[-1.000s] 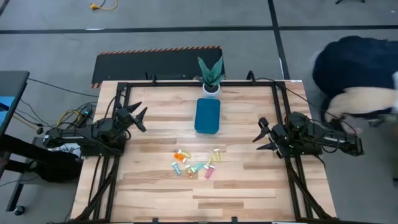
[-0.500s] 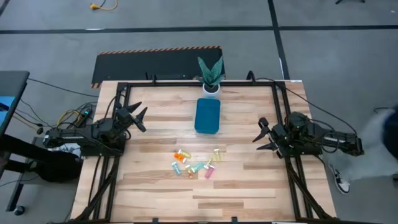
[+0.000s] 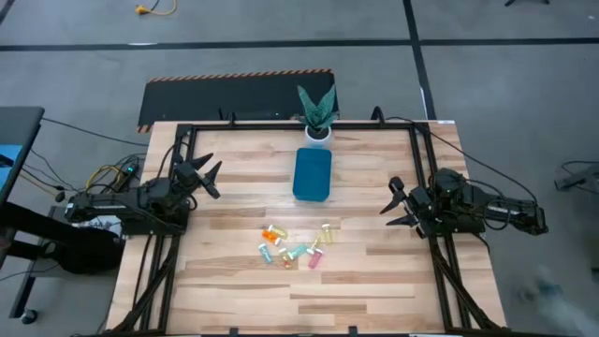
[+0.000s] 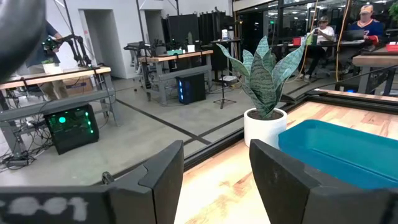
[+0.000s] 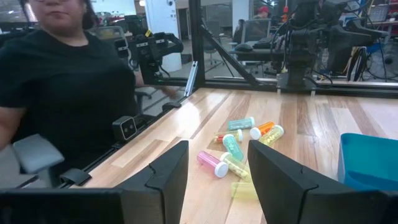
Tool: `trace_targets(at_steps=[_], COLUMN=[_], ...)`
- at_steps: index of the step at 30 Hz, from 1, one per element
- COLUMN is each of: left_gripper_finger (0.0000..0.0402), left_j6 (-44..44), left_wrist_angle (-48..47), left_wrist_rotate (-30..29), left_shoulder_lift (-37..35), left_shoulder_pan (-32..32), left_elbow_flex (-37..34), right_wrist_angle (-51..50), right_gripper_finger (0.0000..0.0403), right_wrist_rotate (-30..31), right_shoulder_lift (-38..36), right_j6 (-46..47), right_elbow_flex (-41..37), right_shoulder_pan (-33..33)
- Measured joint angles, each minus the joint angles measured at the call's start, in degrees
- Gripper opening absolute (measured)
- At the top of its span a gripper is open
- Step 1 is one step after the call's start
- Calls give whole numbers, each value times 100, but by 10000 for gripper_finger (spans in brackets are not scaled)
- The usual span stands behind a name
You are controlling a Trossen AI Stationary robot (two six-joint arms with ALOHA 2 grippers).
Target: Pick and place pill bottles into a basket
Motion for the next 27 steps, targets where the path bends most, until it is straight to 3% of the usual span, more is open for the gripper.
trace_targets(at_steps=[10,21,27], left_gripper_finger=[175,175,175], left_j6=[1,0,0], left_wrist_angle=[2,2,2], left_wrist_rotate=[1,1,-1], left_shoulder_lift=[0,0,0], left_shoulder_pan=[0,2,2], left_elbow_flex=[-1,-1,1], right_wrist_angle=[2,262,586], right_gripper_finger=[159,159,159], right_wrist_rotate=[44,1118,1828], right_shoulder_lift=[-1,1,3], right_j6=[126,-249,308], right_elbow_flex=[2,0,0], right_shoulder_pan=[0,3,3])
